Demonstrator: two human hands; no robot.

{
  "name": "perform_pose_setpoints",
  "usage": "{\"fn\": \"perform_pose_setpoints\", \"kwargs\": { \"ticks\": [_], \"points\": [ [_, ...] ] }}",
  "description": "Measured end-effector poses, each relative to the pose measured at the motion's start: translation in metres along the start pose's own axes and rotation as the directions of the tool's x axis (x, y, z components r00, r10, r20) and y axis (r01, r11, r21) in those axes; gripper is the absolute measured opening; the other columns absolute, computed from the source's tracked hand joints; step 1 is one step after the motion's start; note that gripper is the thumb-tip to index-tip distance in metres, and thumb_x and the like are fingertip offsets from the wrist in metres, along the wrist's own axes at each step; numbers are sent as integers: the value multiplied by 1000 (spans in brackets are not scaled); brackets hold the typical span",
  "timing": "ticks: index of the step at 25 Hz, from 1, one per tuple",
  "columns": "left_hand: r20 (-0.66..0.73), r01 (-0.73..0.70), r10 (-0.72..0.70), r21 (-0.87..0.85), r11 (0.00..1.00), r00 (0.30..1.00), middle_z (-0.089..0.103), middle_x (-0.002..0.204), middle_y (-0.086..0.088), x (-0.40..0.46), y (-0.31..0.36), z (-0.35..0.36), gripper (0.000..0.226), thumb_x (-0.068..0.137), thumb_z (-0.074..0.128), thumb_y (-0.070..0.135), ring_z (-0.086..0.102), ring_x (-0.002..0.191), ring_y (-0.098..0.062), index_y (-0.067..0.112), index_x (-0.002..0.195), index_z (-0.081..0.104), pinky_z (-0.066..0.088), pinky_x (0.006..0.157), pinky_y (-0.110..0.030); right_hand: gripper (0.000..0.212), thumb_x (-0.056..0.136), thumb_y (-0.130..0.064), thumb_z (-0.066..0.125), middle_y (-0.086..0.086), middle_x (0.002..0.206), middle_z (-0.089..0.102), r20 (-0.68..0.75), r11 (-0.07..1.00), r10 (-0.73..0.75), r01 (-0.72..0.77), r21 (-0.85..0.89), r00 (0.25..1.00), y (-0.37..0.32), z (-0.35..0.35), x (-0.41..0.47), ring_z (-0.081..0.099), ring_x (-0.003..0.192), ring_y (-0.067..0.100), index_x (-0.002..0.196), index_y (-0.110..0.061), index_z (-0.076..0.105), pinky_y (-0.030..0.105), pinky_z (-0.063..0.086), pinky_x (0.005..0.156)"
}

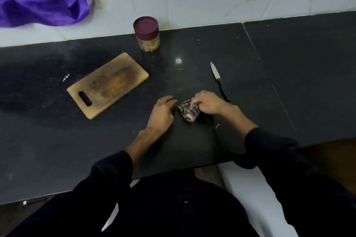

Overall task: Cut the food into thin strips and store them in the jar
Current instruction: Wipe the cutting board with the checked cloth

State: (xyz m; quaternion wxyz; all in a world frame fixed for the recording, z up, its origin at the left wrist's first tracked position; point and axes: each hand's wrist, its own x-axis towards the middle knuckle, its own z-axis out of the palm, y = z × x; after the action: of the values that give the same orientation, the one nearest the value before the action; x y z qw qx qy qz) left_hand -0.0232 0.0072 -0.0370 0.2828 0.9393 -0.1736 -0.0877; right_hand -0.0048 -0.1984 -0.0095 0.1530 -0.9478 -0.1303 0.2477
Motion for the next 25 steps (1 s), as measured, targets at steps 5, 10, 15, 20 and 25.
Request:
{"fn": "perform_pose_setpoints", "kwargs": {
  "ticks": [5, 10, 15, 20, 25],
  "points": [
    [85, -143, 141, 18, 989, 986, 46, 140, -9, -3, 30, 24, 47, 86, 44, -7, 37, 132, -24, 7, 129, 56, 28, 112, -32, 45, 77, 2, 52, 3, 115, 69, 64, 998, 12, -8, -68, 998, 51, 27, -72, 56, 114, 24, 107, -21, 76, 34, 41, 91],
    [160, -271, 266, 8, 963, 951, 48, 138, -10, 6, 66, 44, 44, 86, 44, -7, 38, 131, -25, 5, 127, 58, 31, 112, -33, 31, 79, -2, 56, 6, 104, 69, 41, 972, 227, -223, -71, 973, 102, 42, -157, 60, 104, 24, 98, -16, 77, 35, 45, 89],
    [251, -390, 379, -6, 921, 891, 49, 136, -10, 6, 93, 68, 44, 87, 44, -7, 39, 130, -25, 5, 126, 58, 32, 111, -35, 29, 88, -8, 54, 4, 109, 68, 92, 909, 414, -408, -80, 905, 114, 48, -211, 62, 104, 21, 107, -16, 75, 33, 48, 90],
    [306, -454, 435, -9, 891, 847, 49, 136, -10, 7, 111, 81, 44, 87, 44, -7, 39, 131, -24, 5, 127, 58, 33, 111, -37, 29, 89, -3, 53, 0, 113, 69, -21, 855, 510, -505, 120, 860, 116, 30, -228, 61, 106, 20, 103, -15, 75, 34, 47, 93],
    [266, -419, 408, -17, 908, 873, 49, 136, -8, 12, 111, 74, 44, 87, 45, -7, 39, 130, -23, 6, 126, 58, 32, 111, -35, 33, 83, 5, 49, 0, 109, 69, -137, 880, 455, -420, 221, 880, 99, 8, -201, 60, 107, 20, 98, -8, 75, 31, 45, 93]
  ]
}}
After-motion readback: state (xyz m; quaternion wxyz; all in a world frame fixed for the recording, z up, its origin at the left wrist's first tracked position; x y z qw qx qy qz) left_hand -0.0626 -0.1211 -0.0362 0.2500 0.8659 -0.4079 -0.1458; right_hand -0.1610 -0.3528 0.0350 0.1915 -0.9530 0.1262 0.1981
